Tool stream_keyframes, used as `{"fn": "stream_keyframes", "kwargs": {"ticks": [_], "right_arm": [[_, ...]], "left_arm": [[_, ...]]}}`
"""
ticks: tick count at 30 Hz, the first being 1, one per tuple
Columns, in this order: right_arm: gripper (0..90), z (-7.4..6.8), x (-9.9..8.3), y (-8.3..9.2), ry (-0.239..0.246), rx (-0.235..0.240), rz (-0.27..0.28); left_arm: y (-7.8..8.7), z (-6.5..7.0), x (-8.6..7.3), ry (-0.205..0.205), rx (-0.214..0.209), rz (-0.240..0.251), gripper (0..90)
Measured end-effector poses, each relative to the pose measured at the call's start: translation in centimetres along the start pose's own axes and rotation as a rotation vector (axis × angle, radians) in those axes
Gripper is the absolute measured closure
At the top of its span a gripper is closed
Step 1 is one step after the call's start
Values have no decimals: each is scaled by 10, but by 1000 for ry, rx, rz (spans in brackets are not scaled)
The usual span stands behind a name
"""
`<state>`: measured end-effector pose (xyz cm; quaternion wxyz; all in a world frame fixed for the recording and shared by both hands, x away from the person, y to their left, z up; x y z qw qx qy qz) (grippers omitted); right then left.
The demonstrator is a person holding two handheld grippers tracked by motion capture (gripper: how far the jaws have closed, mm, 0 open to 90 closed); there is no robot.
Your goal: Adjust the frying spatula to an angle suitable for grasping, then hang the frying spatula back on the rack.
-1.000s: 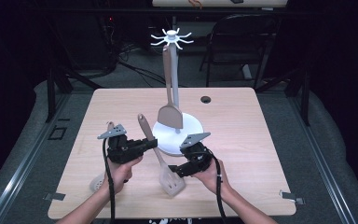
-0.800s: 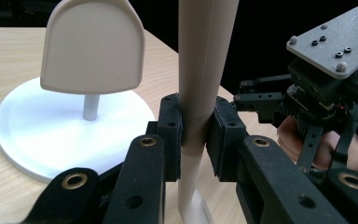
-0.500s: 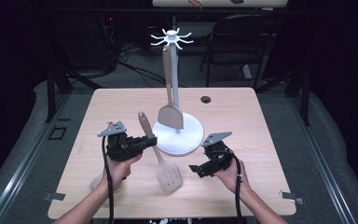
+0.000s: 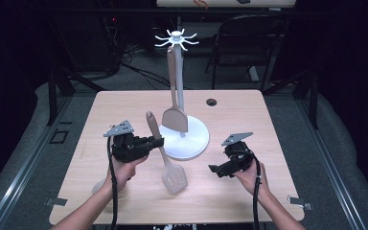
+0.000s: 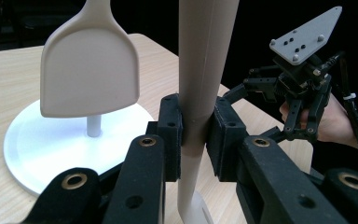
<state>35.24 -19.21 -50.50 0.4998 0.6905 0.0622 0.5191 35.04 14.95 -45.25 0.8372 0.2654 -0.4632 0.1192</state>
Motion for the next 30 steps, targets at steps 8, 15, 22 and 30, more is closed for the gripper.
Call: {"fn": "stream_keyframes", "kwargs": {"ticks": [8, 15, 22, 30], "right_arm": [[18, 15, -14, 11, -41, -47, 8], [12, 26, -20, 12, -59, -68, -3], [11, 32, -24, 17, -64, -106, -33], [11, 37, -27, 17, -89, -100, -24]], "left_arm": [[-2, 3, 9, -21, -11, 4, 768], [-6, 9, 22, -48, -13, -8, 768], [-14, 13, 35, -74, -13, -19, 767], [-25, 19, 54, -106, -21, -16, 768]]}}
Point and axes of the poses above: each handheld gripper's, and its own axes: y roughly backward along the jaws, x roughly out of its top, z roughly to its right, the point moved 1 cm from there along -y, roughly forward along the jaws, and after that the axes turned 8 degrees about y, right-handed, at the moved point
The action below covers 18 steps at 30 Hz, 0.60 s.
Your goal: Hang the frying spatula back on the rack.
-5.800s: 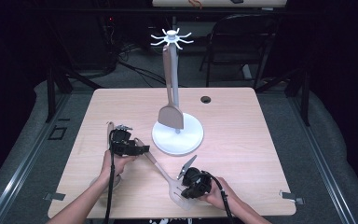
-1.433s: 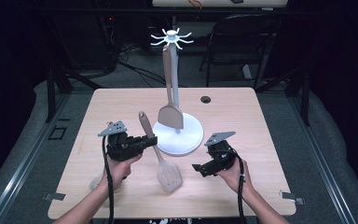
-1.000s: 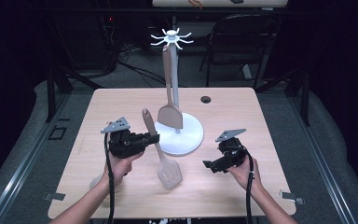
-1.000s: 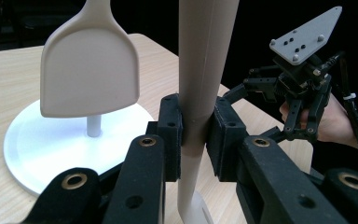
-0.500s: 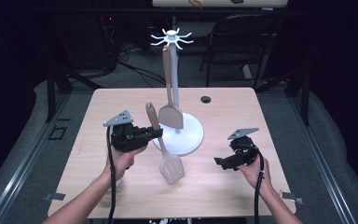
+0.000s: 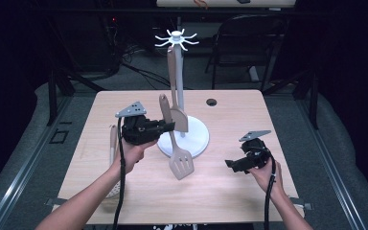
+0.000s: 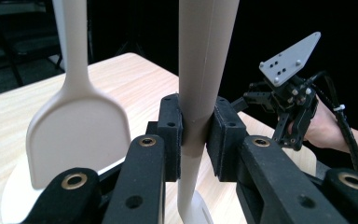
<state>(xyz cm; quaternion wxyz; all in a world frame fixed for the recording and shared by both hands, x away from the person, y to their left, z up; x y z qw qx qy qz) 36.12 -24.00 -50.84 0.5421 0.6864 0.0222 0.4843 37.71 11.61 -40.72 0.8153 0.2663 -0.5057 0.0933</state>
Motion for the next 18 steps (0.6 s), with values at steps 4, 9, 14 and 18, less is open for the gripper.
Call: {"fn": "stream_keyframes", "kwargs": {"ticks": [4, 9, 14, 18], "right_arm": [[11, 1, -1, 0, -8, -6, 6], [11, 2, -1, 0, -8, -7, 6], [12, 1, -1, 0, -9, -6, 7], [12, 1, -1, 1, -7, -5, 10]], "left_arm": [[-4, 2, 8, -18, 0, -1, 768], [-7, 0, 18, -27, -1, 10, 768], [-11, 0, 28, -37, -1, 9, 767], [-15, 2, 35, -52, -1, 3, 768]]}}
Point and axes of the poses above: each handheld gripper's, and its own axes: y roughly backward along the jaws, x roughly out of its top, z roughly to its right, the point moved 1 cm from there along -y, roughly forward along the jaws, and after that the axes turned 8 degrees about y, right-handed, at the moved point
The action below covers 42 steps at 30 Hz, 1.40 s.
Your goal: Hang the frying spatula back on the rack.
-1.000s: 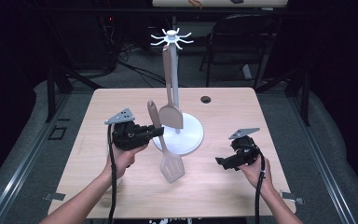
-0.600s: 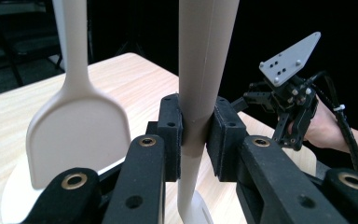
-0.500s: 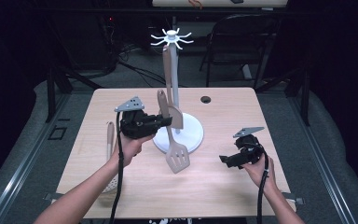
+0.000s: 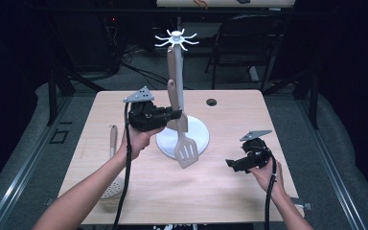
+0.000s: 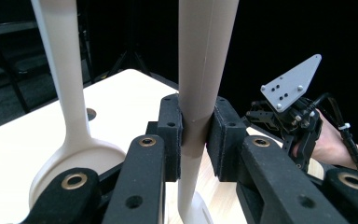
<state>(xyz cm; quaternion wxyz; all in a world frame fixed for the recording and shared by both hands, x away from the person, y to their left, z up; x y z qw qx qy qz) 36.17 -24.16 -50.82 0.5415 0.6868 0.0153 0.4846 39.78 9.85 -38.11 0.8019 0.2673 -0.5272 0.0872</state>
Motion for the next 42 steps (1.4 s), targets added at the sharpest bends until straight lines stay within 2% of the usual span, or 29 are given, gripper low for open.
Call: {"fn": "stream_keyframes", "kwargs": {"ticks": [16, 42], "right_arm": [[13, 2, 0, 3, 2, -5, 3], [14, 1, 2, 4, 9, -9, 4]], "left_arm": [[-13, 2, 24, -33, 3, 10, 767], [-30, 3, 57, -59, 12, 10, 767]]}}
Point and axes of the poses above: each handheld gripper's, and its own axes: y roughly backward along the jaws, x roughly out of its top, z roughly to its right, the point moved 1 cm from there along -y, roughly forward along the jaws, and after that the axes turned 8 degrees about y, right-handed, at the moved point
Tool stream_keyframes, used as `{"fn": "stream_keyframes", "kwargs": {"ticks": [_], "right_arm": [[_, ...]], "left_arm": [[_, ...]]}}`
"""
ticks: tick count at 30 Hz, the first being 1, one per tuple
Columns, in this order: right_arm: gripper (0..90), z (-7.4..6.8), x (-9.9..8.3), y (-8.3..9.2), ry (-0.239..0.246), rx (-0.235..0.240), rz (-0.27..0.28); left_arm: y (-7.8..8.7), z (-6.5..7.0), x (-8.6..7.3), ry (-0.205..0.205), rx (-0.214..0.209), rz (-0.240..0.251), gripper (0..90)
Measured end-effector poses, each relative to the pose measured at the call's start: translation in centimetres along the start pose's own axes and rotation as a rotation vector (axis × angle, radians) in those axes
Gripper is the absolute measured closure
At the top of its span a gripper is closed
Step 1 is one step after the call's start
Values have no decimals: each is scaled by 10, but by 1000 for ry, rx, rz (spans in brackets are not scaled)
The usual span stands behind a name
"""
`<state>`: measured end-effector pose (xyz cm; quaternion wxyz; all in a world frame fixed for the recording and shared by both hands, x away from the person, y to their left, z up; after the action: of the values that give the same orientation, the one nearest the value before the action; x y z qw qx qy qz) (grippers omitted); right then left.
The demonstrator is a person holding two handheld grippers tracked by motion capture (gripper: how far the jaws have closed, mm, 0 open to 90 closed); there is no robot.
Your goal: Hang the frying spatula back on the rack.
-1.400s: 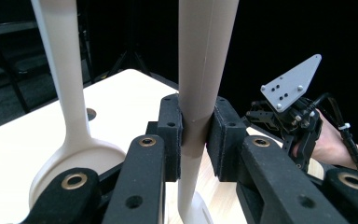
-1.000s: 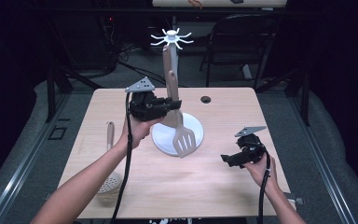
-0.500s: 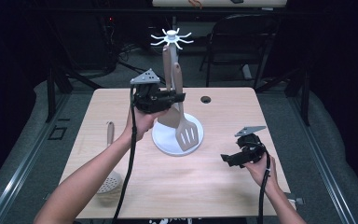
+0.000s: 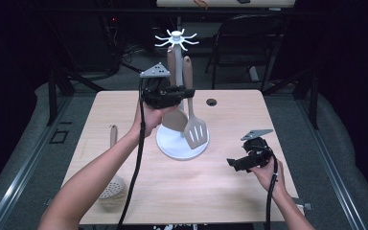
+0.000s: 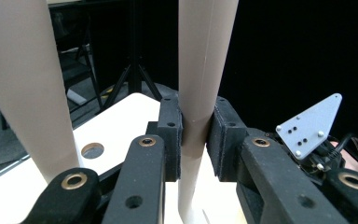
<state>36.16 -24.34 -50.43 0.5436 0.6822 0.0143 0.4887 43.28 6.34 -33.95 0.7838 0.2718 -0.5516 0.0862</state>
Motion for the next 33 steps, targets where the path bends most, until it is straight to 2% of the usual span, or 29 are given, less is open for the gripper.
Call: {"fn": "stream_keyframes", "kwargs": {"ticks": [14, 33], "right_arm": [[14, -1, 0, 1, 9, -2, -2], [14, -2, 1, -1, 10, 5, -3]], "left_arm": [[1, -1, 15, 10, -2, 16, 767], [-3, -9, 20, 37, 16, 5, 767]]}}
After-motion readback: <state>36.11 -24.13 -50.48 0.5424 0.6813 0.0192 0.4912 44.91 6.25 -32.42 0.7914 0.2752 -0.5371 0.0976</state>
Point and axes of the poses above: each handheld gripper's, and its own axes: y roughly backward along the jaws, x roughly out of its top, z roughly to its right, the point moved 1 cm from there along -y, roughly forward along the jaws, and after that the axes turned 8 degrees about y, right-handed, at the moved point
